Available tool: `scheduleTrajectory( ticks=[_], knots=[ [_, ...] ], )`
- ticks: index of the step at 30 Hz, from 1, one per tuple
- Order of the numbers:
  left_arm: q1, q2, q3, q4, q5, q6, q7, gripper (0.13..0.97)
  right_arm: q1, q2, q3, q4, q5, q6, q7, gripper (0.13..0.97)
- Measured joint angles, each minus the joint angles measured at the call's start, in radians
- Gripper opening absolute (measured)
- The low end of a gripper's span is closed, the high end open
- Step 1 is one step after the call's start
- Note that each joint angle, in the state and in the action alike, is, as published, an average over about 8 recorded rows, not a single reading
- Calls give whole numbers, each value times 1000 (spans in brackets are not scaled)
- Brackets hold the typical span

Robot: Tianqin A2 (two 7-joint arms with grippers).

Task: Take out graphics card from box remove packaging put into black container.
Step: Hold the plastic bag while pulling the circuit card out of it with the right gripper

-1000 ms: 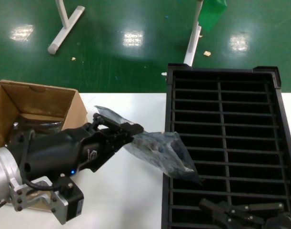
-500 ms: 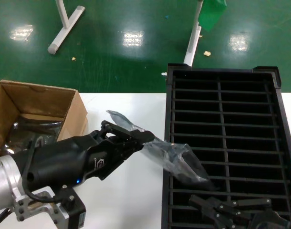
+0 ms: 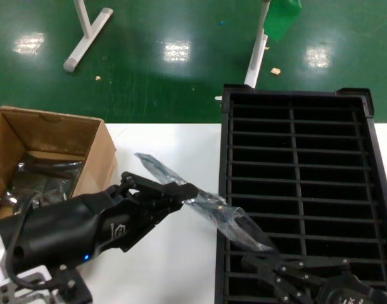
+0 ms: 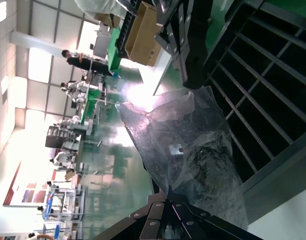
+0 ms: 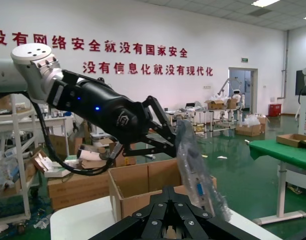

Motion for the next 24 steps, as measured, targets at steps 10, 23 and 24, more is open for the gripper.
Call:
scheduleTrajectory(
  ticks=[10,23,24],
  knots=[
    [93,13,-99,0,-43,25,57,142,1,9,-6,14,-3,17,10,147],
    [99,41,-88,0,-20,20,61,142,14,21,6,2,10,18,16,147],
    [94,43,-82,0,-16,18,58,142,17,21,6,-2,10,18,16,147]
  ],
)
